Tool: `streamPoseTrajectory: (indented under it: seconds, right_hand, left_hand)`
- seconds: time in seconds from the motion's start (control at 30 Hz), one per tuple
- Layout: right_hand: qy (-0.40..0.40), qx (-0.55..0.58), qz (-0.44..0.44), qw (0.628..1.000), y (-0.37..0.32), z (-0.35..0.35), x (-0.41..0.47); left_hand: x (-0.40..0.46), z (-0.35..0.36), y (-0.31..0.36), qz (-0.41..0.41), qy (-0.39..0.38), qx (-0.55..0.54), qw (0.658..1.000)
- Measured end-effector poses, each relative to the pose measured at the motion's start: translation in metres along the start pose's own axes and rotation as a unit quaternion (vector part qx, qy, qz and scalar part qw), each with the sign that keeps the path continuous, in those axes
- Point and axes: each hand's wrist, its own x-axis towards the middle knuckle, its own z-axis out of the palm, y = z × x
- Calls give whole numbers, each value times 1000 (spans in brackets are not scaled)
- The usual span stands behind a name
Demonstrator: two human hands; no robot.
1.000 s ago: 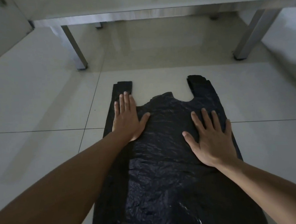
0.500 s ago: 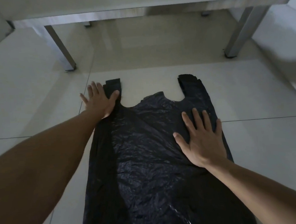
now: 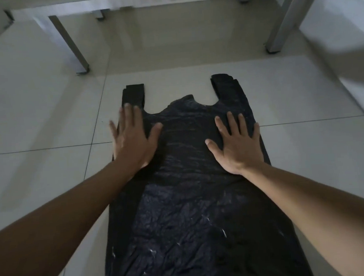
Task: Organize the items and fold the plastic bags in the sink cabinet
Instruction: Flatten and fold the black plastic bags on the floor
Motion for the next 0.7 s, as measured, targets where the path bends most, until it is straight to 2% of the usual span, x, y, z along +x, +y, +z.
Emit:
streamPoseTrajectory:
  seconds: [0.1, 0.2, 0.23, 0.3, 0.37, 0.43, 0.5, 0.7]
  right_hand:
    - [-27, 8, -2, 1000, 1, -2, 0]
    - [-69, 57, 12, 996, 0, -17, 0]
    - [-41, 61, 14, 997, -3, -22, -5]
    - [63, 45, -23, 997, -14, -28, -29]
    - [96, 49, -94, 990, -25, -22, -63]
    - [39, 19, -123, 991, -21, -8, -89]
    - [-20, 3, -85, 996, -1, 2, -98]
    - [-49, 2, -23, 999, 19, 0, -99]
  left_hand:
    - [-43, 1, 24, 91, -18, 5, 996]
    - [-77, 12, 33, 108, -57, 5, 992]
    - [-85, 14, 33, 114, -61, 7, 992]
    - [-101, 17, 32, 135, -61, 17, 989]
    - [-119, 23, 27, 154, -48, 40, 986]
    - [-134, 30, 17, 138, -51, 63, 987]
    - [-141, 35, 7, 102, -73, 68, 990]
    - [-139, 31, 6, 89, -84, 49, 991]
